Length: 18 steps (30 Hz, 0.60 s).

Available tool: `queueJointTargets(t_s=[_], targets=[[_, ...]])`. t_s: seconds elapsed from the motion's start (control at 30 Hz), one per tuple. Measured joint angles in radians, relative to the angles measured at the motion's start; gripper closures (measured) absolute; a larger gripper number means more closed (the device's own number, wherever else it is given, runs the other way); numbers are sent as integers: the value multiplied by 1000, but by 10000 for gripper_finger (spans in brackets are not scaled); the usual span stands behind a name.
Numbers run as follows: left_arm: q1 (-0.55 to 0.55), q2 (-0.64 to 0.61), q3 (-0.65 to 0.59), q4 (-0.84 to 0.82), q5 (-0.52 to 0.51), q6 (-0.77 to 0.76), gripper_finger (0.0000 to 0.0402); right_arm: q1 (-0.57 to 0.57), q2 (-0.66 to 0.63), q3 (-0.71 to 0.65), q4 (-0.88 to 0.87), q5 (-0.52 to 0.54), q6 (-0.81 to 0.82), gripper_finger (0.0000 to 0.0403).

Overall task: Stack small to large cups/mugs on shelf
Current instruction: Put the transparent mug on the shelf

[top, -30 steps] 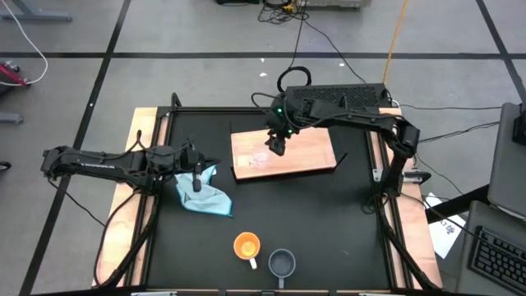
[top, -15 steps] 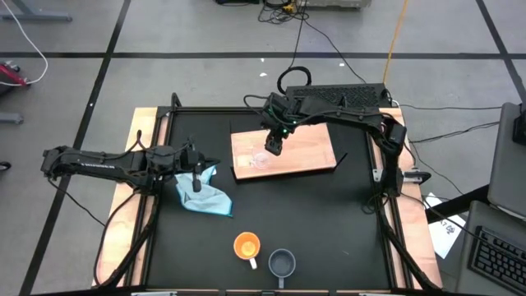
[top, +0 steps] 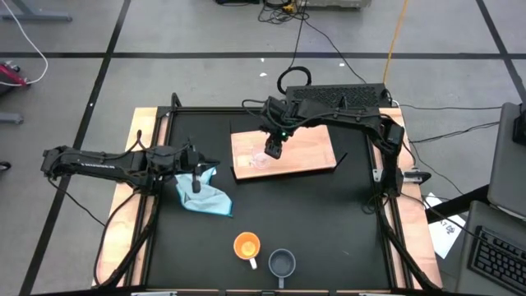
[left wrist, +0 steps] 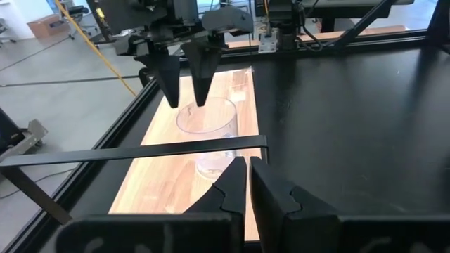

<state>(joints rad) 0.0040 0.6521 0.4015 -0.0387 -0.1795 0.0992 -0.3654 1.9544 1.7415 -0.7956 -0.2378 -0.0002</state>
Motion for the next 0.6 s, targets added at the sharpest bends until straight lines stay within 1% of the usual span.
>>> queueJointTargets(t_s=[0.2,0.3,0.43,0.6], targets=[[0,0,0,-10,0,-2,378,1,10,0,9,0,-3,203],[0,0,0,-11,0,-2,378,1,12,0,5,1,-19,212],[0,0,0,-11,0,-1,378,8,13,0,23,1,-55,234],[0,0,0,-11,-1,-1,378,15,13,0,38,1,-88,275]])
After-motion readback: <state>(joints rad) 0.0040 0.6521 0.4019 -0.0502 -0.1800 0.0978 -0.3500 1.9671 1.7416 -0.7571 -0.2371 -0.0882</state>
